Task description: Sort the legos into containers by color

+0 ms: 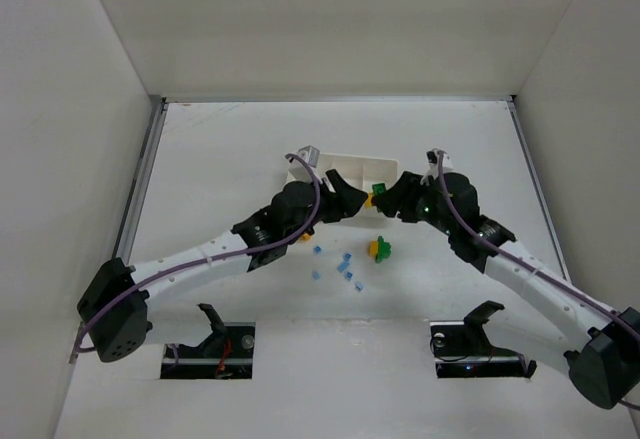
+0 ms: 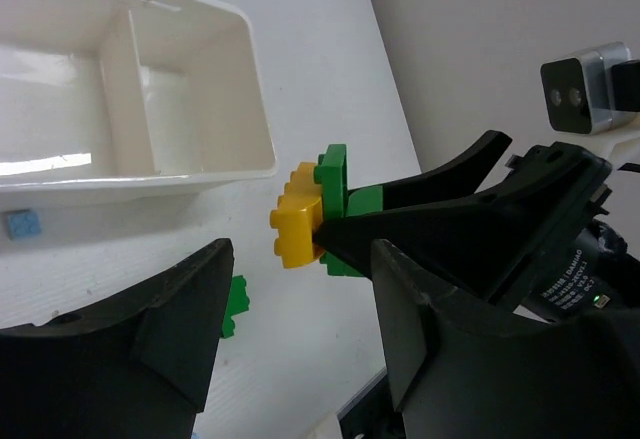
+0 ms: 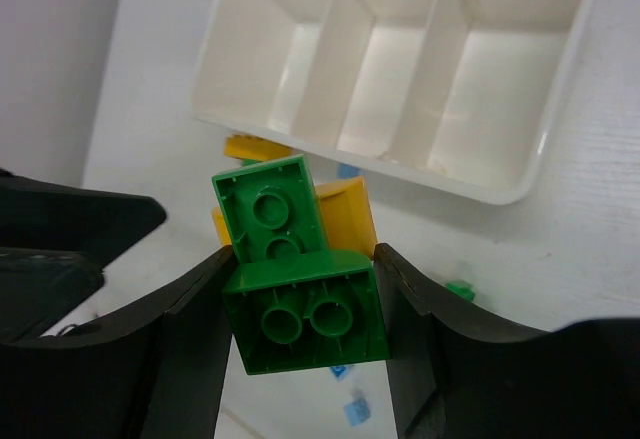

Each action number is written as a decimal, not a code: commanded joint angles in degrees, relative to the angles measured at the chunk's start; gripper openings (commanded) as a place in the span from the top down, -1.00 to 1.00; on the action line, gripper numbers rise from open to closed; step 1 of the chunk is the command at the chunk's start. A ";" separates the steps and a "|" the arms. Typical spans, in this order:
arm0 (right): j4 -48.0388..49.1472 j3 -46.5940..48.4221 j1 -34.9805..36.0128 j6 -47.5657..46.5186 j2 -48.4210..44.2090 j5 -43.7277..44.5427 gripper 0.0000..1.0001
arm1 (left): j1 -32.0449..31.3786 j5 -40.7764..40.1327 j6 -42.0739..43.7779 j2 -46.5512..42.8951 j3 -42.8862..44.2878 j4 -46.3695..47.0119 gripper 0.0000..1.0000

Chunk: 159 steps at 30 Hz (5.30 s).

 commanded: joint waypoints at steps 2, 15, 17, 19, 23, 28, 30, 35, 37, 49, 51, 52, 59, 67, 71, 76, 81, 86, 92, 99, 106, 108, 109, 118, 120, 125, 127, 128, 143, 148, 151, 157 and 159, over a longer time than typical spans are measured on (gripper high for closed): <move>8.80 -0.39 -2.34 3.63 -1.62 -8.56 0.50 | 0.85 1.14 -2.70 -1.62 0.65 1.49 -0.07; 14.69 -0.48 -3.22 5.48 3.74 -13.92 0.49 | 5.33 8.35 -5.25 3.21 0.65 6.85 0.03; 15.75 -0.92 -3.31 5.83 4.26 -14.36 0.49 | 5.94 8.70 -5.95 4.01 0.48 7.11 0.06; 16.54 -1.18 -3.40 6.01 4.70 -14.45 0.49 | 6.21 8.70 -6.04 4.27 0.21 7.46 0.08; 18.04 -1.45 -3.66 6.19 5.76 -14.98 0.49 | 6.12 8.70 -6.04 5.15 0.38 7.55 0.18; 19.35 -2.06 -4.19 6.27 6.55 -15.86 0.49 | 5.77 8.35 -5.95 5.85 0.74 7.82 0.36; 20.14 -2.76 -4.54 6.54 6.38 -16.21 0.48 | 5.68 8.61 -6.04 6.20 0.91 7.82 0.46; 21.64 -4.26 -5.86 7.42 5.59 -18.05 0.48 | 5.51 7.56 -6.04 5.95 0.39 7.82 0.73; 22.17 -4.79 -6.30 7.77 4.97 -18.76 0.48 | 5.86 6.68 -5.69 5.42 -0.23 7.82 0.77; 29.90 -6.90 -10.87 12.51 5.23 -23.41 0.49 | 7.62 6.42 -3.06 5.24 -1.81 7.46 0.87; 31.57 -7.25 -11.74 13.65 5.84 -24.29 0.49 | 7.88 6.50 -2.44 5.33 -1.90 7.20 0.87; 32.18 -7.42 -12.01 14.09 6.02 -24.65 0.49 | 7.88 6.50 -2.18 5.41 -1.99 7.11 0.87; 34.04 -7.52 -12.63 14.80 8.04 -24.66 0.50 | 8.50 6.68 -2.09 6.29 -1.81 7.20 0.88; 25.62 -3.13 -10.79 8.22 9.80 -15.35 0.48 | 13.06 6.33 -2.08 1.47 -3.30 5.36 0.87; 20.68 1.79 -6.57 3.38 13.75 -7.53 0.45 | 16.92 5.54 -2.44 -3.36 -6.11 3.69 0.86; 19.18 7.94 -3.23 1.62 21.04 -3.39 0.42 | 20.97 4.13 -2.61 -8.46 -8.22 0.61 0.84; 17.08 15.24 -1.91 -0.14 30.18 1.10 0.29 | 22.29 5.36 -2.61 -10.49 -9.54 0.17 0.82; 16.02 20.78 -1.82 -0.23 36.16 1.63 0.11 | 22.82 7.11 -2.61 -10.93 -10.16 0.17 0.82; 15.14 23.34 -1.38 -0.49 39.24 3.30 -0.26 | 23.09 9.23 -2.61 -10.58 -10.25 0.17 0.81; 15.14 23.34 -1.29 -0.93 38.02 3.65 -0.51 | 23.00 10.98 -3.14 -9.00 -9.90 0.70 0.81; 20.74 13.96 1.17 -2.87 25.39 -3.08 0.04 | 23.79 13.97 -4.98 -7.16 -8.49 0.78 0.81; 26.10 10.35 1.87 -2.08 22.56 -10.98 0.00 | 23.96 16.07 -5.95 -5.67 -7.79 0.96 0.81; 28.04 9.20 2.22 -1.12 22.02 -15.12 -0.07 | 23.97 17.13 -6.56 -4.96 -7.53 1.22 0.81; 33.07 5.93 3.19 3.20 23.60 -20.17 -0.44 | 22.82 18.11 -8.06 -4.34 -7.44 2.54 0.81; 32.89 5.93 3.37 3.20 24.13 -20.43 -0.41 | 22.47 18.11 -8.06 -4.34 -7.35 2.63 0.81; 32.28 5.85 3.72 3.02 25.18 -20.52 -0.34 | 21.86 18.37 -8.06 -4.08 -7.00 3.68 0.82; 31.84 6.20 4.07 3.02 26.06 -20.61 -0.33 | 21.59 18.37 -8.06 -3.90 -6.91 3.95 0.82; 31.49 6.46 4.16 3.02 26.50 -20.43 -0.30 | 21.51 18.37 -8.06 -3.73 -6.82 4.03 0.82; 32.10 6.90 4.51 3.90 28.26 -19.99 0.39 | 21.33 18.37 -7.71 -3.64 -7.17 4.21 0.82; 32.54 6.38 4.42 5.22 26.77 -20.34 0.57 | 21.59 17.93 -7.36 -3.55 -7.61 4.21 0.82; 33.94 5.32 2.41 6.53 24.66 -20.95 0.60 | 22.03 17.84 -7.18 -3.55 -8.14 4.21 0.83; 35.97 4.44 -1.02 8.91 22.99 -23.59 0.60 | 22.56 17.75 -6.83 -3.72 -8.49 4.21 0.84; 36.14 4.44 -1.46 9.35 22.99 -23.77 0.60 | 22.65 17.58 -6.75 -3.90 -8.58 4.21 0.84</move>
